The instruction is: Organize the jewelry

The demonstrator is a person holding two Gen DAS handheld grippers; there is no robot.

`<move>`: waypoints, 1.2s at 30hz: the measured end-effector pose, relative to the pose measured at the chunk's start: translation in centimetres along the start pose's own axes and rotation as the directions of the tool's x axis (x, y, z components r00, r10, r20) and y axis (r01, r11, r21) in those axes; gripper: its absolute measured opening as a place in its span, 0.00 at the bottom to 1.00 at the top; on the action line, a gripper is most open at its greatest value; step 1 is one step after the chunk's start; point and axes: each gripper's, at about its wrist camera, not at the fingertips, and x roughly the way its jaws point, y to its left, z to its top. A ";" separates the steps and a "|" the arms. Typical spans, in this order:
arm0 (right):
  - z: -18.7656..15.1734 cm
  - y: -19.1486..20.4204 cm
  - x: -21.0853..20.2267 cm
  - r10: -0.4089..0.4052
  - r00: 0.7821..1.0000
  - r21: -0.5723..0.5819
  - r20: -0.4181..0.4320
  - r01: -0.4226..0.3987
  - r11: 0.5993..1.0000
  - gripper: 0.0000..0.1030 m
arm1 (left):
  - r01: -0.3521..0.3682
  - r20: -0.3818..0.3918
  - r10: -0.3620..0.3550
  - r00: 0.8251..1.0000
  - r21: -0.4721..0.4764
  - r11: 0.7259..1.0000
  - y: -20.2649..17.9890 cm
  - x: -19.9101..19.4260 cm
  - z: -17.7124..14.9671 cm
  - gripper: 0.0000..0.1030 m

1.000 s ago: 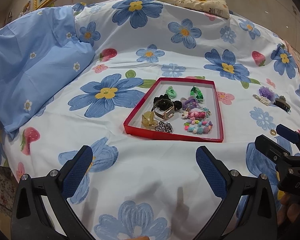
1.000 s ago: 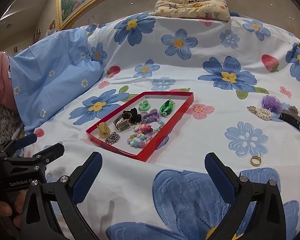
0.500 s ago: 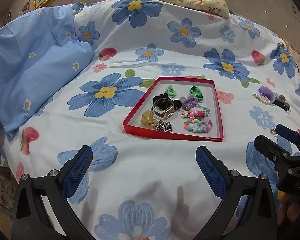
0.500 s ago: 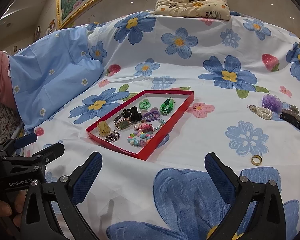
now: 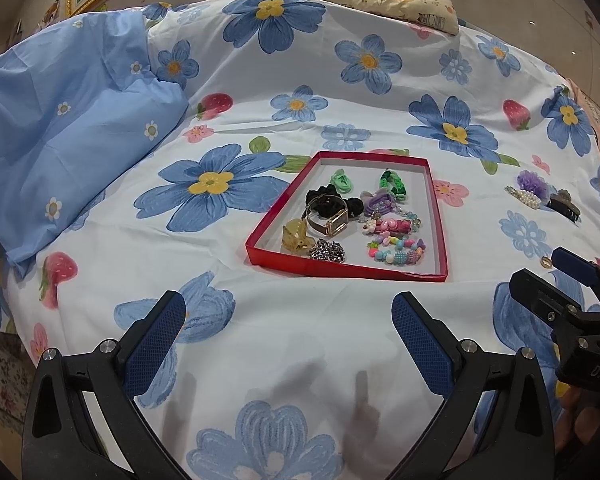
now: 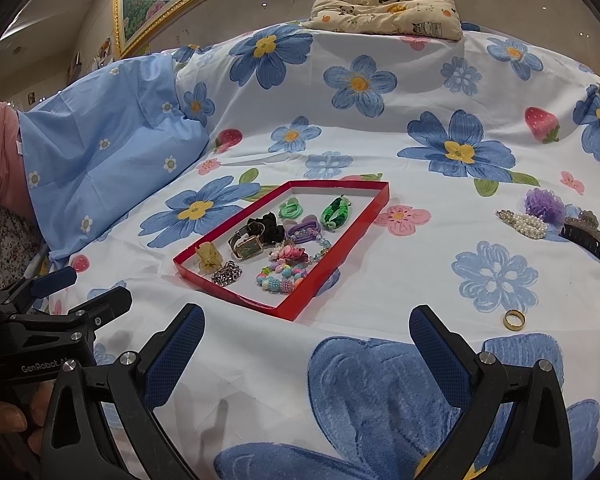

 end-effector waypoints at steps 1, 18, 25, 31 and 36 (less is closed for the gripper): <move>0.0 0.0 0.0 0.000 1.000 0.000 0.000 0.000 1.000 1.00 | 0.000 0.000 0.000 1.000 -0.001 1.000 -0.1 -0.1 0.0 1.00; 0.0 0.2 0.0 0.004 1.000 -0.002 -0.002 -0.004 1.000 1.00 | -0.004 -0.005 0.004 1.000 0.005 1.000 0.2 0.4 -0.2 1.00; 0.2 0.4 0.1 0.003 1.000 -0.007 0.003 -0.003 1.000 1.00 | -0.002 -0.010 0.002 1.000 0.001 1.000 0.4 0.7 -0.3 1.00; 0.4 0.3 0.0 0.001 1.000 -0.006 0.002 -0.001 1.000 1.00 | 0.000 -0.011 0.001 1.000 0.003 1.000 0.4 0.8 -0.2 1.00; 0.4 0.2 0.0 0.001 1.000 -0.005 0.000 -0.001 1.000 1.00 | 0.001 -0.012 -0.001 1.000 0.003 1.000 0.4 0.8 -0.2 1.00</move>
